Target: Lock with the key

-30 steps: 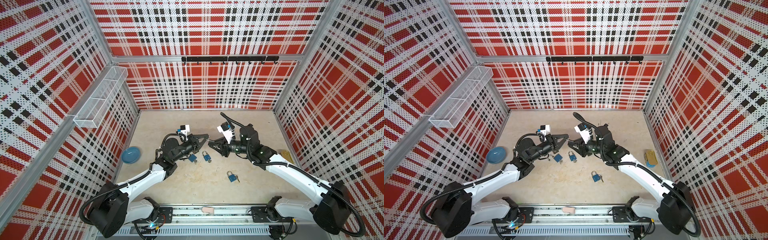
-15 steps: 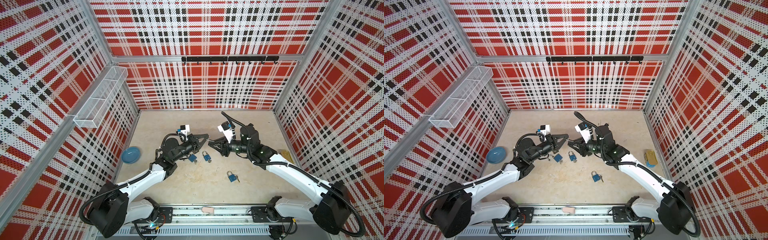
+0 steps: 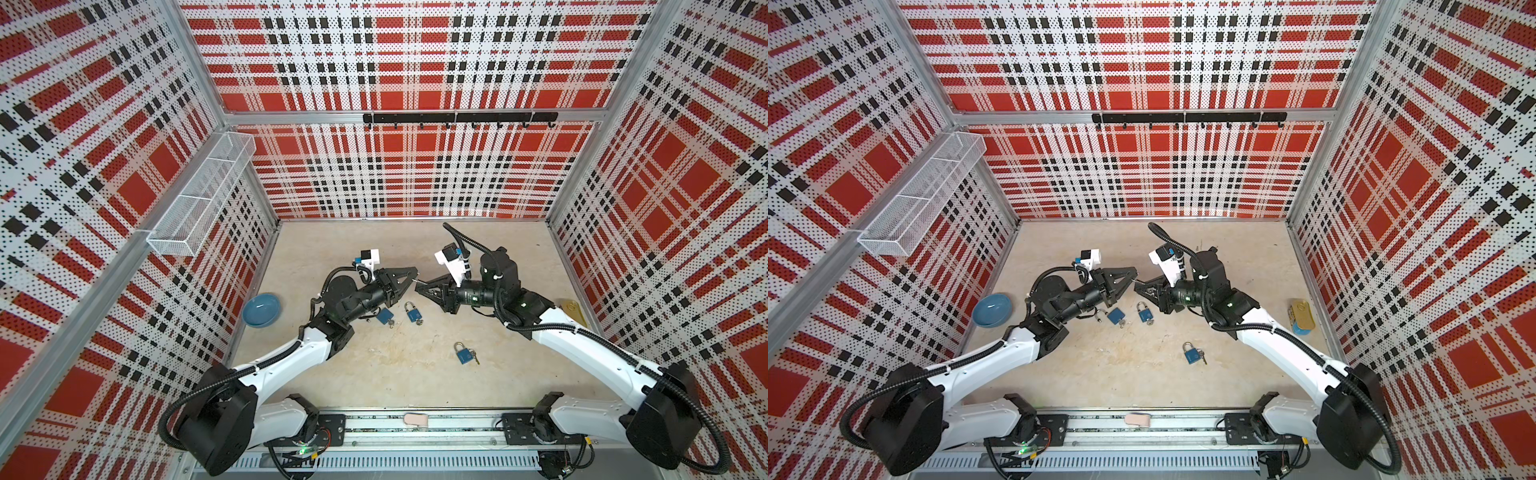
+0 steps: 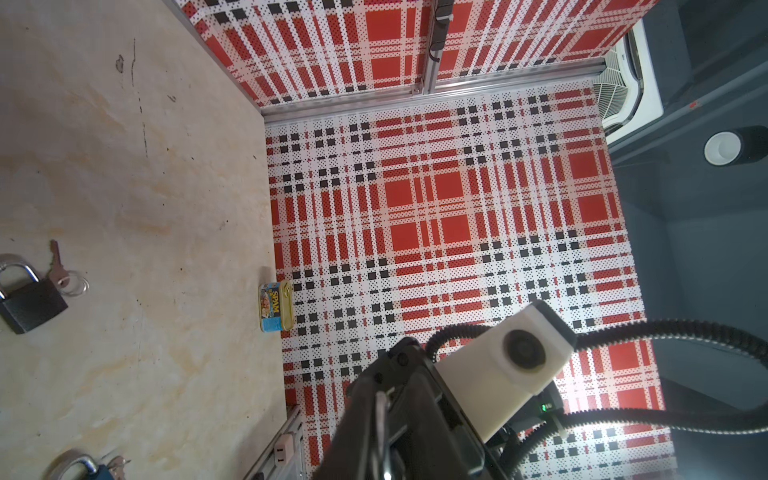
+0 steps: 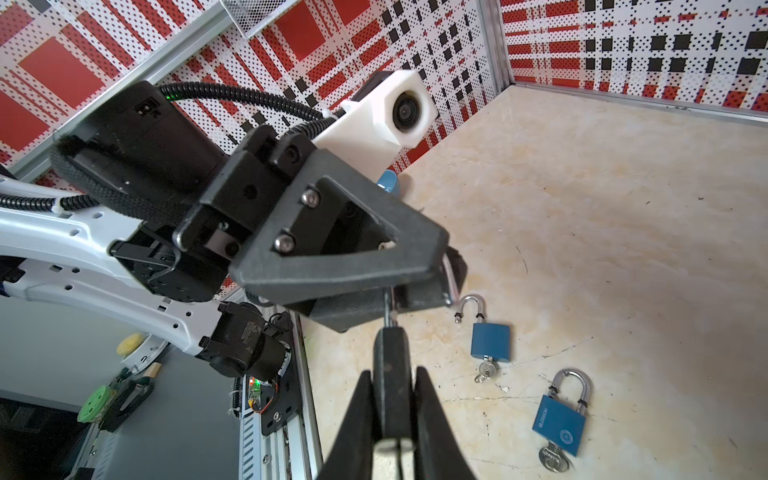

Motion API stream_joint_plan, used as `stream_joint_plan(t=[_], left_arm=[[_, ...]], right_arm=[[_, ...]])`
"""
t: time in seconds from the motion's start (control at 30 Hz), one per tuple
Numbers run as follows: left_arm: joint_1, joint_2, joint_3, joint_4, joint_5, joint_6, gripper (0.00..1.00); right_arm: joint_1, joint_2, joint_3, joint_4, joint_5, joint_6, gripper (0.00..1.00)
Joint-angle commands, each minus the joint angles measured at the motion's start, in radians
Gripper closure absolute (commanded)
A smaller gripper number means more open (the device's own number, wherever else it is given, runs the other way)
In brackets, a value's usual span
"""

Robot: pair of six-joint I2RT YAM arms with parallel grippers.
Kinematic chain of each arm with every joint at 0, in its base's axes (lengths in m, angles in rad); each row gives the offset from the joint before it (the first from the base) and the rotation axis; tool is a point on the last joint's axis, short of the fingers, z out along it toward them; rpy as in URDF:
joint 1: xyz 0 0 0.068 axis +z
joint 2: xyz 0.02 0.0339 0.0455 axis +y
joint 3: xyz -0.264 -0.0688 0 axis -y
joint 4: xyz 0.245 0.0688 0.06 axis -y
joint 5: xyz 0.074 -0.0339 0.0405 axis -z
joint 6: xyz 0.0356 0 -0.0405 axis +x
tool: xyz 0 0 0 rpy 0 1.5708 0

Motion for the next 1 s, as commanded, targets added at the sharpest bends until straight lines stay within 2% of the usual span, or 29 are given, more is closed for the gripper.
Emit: stream_joint_plan(t=[0.0, 0.1, 0.2, 0.37, 0.43, 0.8, 0.97], left_arm=[[0.041, -0.002, 0.059, 0.004, 0.059, 0.008, 0.56], [0.087, -0.019, 0.1, -0.074, 0.112, 0.065, 0.49], [0.132, -0.054, 0.14, -0.2, 0.145, 0.152, 0.48], [0.161, -0.103, 0.213, -0.472, 0.151, 0.402, 0.49], [0.156, -0.105, 0.236, -0.527, 0.163, 0.469, 0.49], [0.047, -0.035, 0.28, -0.537, 0.243, 0.602, 0.53], [0.015, -0.017, 0.304, -0.532, 0.292, 0.621, 0.61]], right_arm=[[-0.004, -0.043, 0.046, -0.024, 0.005, -0.002, 1.0], [-0.004, -0.069, 0.046, -0.073, 0.013, -0.007, 1.0], [-0.003, -0.085, 0.049, -0.132, 0.017, -0.02, 1.0], [-0.003, -0.099, 0.058, -0.184, -0.036, -0.012, 1.0], [-0.002, -0.1, 0.059, -0.193, -0.065, -0.003, 1.0], [0.008, -0.091, 0.091, -0.205, -0.156, 0.048, 1.0], [0.011, -0.093, 0.103, -0.222, -0.139, 0.045, 1.0]])
